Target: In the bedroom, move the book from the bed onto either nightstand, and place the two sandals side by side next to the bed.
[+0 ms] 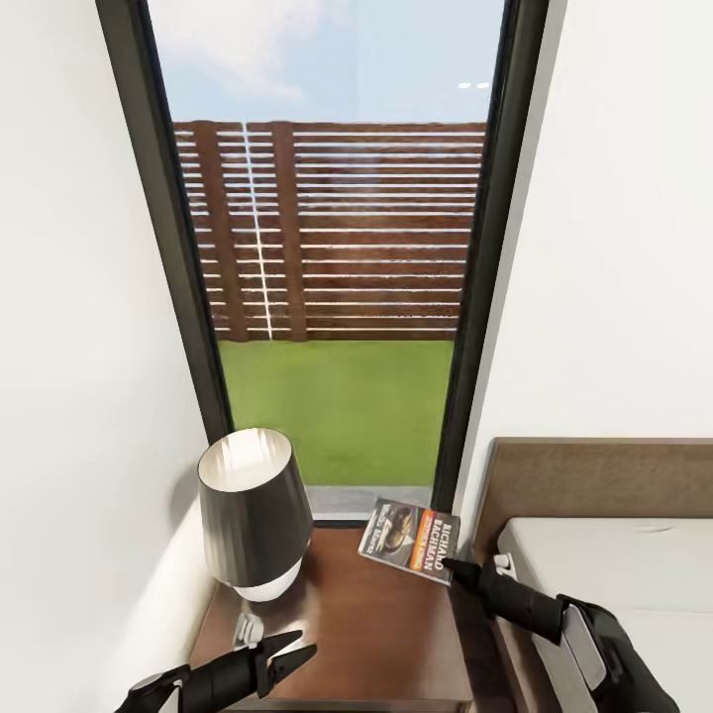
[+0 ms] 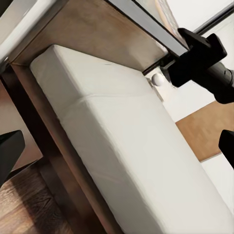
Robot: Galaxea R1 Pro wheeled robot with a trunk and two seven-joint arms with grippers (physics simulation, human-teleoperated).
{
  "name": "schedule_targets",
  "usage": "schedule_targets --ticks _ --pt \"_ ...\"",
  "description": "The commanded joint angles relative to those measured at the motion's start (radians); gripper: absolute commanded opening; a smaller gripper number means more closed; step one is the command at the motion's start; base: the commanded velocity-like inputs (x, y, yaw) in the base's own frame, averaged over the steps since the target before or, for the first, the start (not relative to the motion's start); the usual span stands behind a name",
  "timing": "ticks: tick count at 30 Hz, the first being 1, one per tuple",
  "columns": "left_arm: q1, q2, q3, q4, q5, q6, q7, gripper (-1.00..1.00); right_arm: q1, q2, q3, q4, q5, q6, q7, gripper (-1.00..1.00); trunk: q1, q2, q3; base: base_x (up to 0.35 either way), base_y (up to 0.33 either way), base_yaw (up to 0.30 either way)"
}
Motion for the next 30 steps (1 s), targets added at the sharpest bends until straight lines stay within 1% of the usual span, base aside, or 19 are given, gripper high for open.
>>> schedule_targets --ticks 1,4,6,9,11,16,19,21,30 --pt "-0.001 0.001 -0.007 0.0 0.01 0.009 -0.001 1.0 -0.001 0.001 -0.002 0.0 -0.007 0.003 0.003 -1.0 0.0 -0.001 -0.001 0.0 0.0 0.0" --pt "-0.001 0.001 -0.007 0.0 0.011 0.009 0.001 1.0 -0.001 0.002 -0.001 0.002 -0.016 0.002 0.0 -1.0 0.0 -0.001 -0.001 0.0 0.0 0.0" --pt "-0.001 0.0 -0.007 0.0 0.011 0.009 0.001 1.0 -0.001 0.009 0.0 0.005 -0.016 0.001 -0.002 -1.0 0.0 -0.001 -0.001 0.0 0.0 0.0" --pt "-0.001 0.0 -0.007 0.0 0.012 0.009 0.001 1.0 -0.001 0.032 0.0 0.006 -0.016 0.0 -0.003 -1.0 0.0 -0.001 -0.001 0.0 0.0 0.0" --pt "-0.001 0.0 -0.007 0.0 0.012 0.009 0.002 1.0 -0.001 0.054 0.0 0.008 -0.016 0.0 -0.004 -1.0 0.0 -0.001 -0.001 0.0 0.0 0.0" --pt "-0.001 0.0 -0.006 0.0 0.012 0.011 0.004 1.0 -0.001 0.07 0.002 0.011 -0.016 -0.002 -0.005 -1.0 0.0 -0.001 -0.001 0.0 0.0 0.0" --pt "-0.001 0.001 -0.006 0.0 0.012 0.011 0.004 1.0 -0.001 0.081 0.003 0.019 -0.016 -0.002 -0.005 -1.0 0.012 -0.022 -0.011 0.0 0.0 0.0" --pt "-0.001 0.001 -0.005 0.0 0.012 0.011 0.004 1.0 -0.001 0.083 0.003 0.028 -0.016 -0.002 -0.005 -1.0 0.019 -0.036 -0.017 0.0 0.0 0.0" --pt "-0.001 0.001 -0.005 0.0 0.012 0.011 0.003 1.0 -0.001 0.083 0.002 0.046 -0.016 -0.006 -0.005 -1.0 0.054 -0.099 -0.045 0.0 0.0 0.0"
